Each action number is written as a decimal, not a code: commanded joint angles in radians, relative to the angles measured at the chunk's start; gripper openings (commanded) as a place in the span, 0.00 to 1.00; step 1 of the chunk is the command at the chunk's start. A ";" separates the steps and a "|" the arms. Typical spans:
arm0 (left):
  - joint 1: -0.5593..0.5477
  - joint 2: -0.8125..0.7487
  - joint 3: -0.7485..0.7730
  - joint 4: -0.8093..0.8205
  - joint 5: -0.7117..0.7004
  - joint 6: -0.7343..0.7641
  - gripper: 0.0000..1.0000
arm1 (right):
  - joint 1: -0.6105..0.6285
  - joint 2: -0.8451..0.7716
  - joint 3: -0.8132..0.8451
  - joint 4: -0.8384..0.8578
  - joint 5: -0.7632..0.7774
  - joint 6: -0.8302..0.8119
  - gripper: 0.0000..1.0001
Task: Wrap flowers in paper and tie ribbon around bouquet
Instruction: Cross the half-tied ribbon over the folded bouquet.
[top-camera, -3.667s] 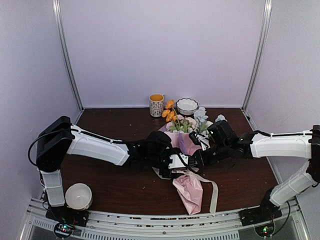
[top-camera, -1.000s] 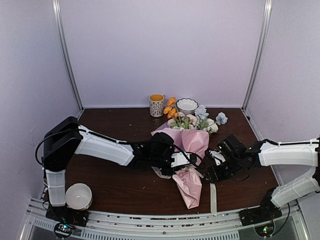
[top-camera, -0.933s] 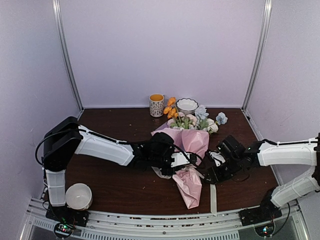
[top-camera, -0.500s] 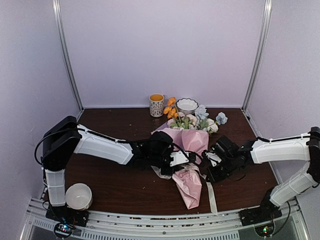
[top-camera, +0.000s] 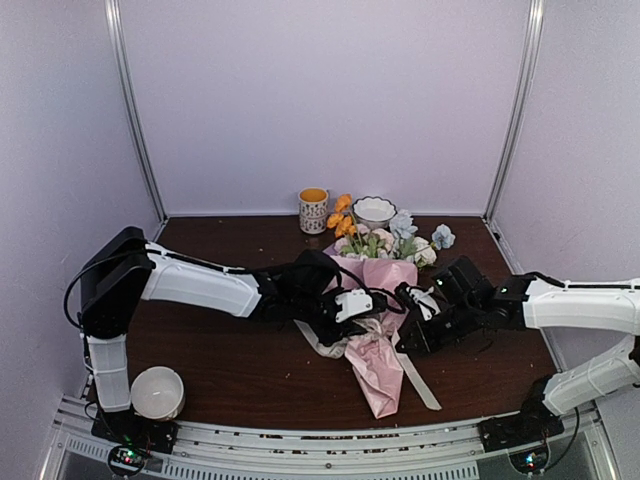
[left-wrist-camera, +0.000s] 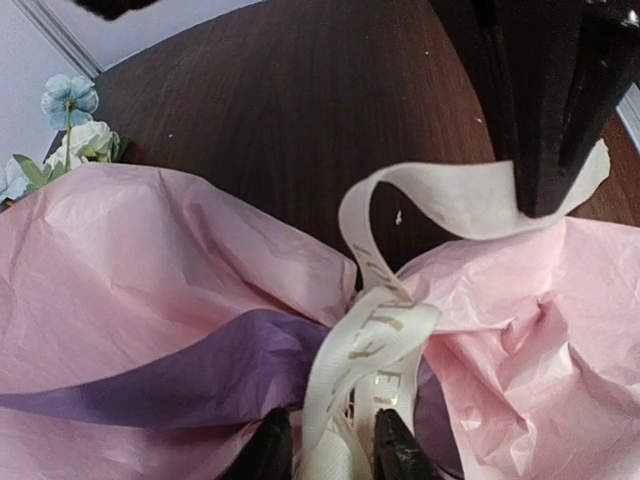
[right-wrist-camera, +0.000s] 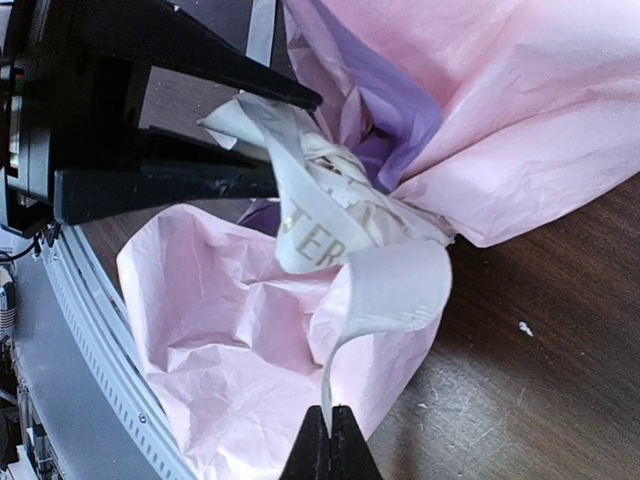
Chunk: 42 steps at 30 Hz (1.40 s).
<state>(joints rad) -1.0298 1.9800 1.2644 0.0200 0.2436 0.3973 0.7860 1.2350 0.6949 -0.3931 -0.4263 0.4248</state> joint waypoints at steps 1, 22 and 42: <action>0.010 -0.036 0.033 0.041 0.032 -0.044 0.27 | 0.022 0.006 0.011 0.011 -0.060 -0.016 0.00; 0.048 -0.078 -0.046 0.194 0.053 -0.241 0.08 | 0.101 -0.089 -0.060 0.080 -0.180 -0.049 0.01; 0.048 -0.070 -0.062 0.199 0.083 -0.273 0.09 | -0.015 0.023 -0.022 0.088 0.091 -0.030 0.32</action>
<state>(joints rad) -0.9833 1.9400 1.2114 0.1753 0.3130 0.1352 0.7757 1.2343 0.6571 -0.3401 -0.3450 0.4129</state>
